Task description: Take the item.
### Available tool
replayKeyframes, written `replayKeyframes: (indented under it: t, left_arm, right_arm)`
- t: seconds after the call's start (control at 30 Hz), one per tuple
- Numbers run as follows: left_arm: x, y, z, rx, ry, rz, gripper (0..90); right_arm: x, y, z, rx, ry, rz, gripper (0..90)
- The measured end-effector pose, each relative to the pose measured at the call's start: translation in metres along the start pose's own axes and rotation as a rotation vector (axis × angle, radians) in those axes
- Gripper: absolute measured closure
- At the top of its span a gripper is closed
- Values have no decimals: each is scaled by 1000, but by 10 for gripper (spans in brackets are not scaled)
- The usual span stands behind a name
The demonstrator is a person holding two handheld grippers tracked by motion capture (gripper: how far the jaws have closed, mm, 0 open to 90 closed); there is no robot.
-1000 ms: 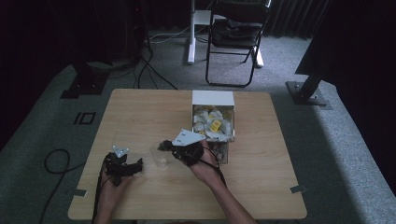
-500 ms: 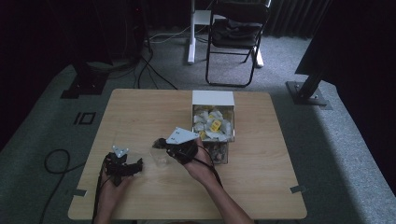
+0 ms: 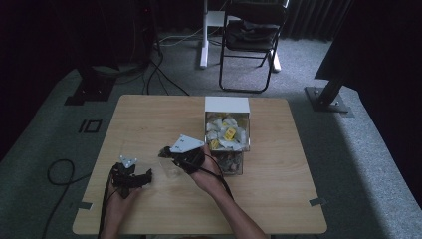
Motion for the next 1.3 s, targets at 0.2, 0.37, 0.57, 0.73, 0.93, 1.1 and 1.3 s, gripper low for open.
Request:
replayKeyframes:
  t: [0.2,0.37,0.57,0.73,0.93,1.1,1.3]
  left_arm:
    - [0,0,0,0,0,0,110]
    - [0,0,0,0,0,0,110]
    - [0,0,0,0,0,0,110]
    - [0,0,0,0,0,0,110]
    - [0,0,0,0,1,0,110]
    - [0,0,0,-1,0,0,110]
    - [0,0,0,1,-1,0,110]
  right_arm:
    - [4,0,1,-12,-19,6,729]
    - [3,-2,2,-14,-8,-10,556]
    - [2,-3,6,-13,-8,-16,479]
    - [-1,-6,9,-19,-13,-29,438]
    - [-9,-9,13,-26,-12,-41,431]
    - [-18,-10,18,-35,-10,-47,431]
    - [-31,-11,29,-27,-10,-59,432]
Point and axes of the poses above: each handheld gripper's, and its own axes: x roughly forward along the jaws, z roughly out of its underside, y roughly to its right, the point moved 8 cm from there along x, roughly forward along the jaws, and after that the axes turned 6 degrees about x, right-handed, at the moved point
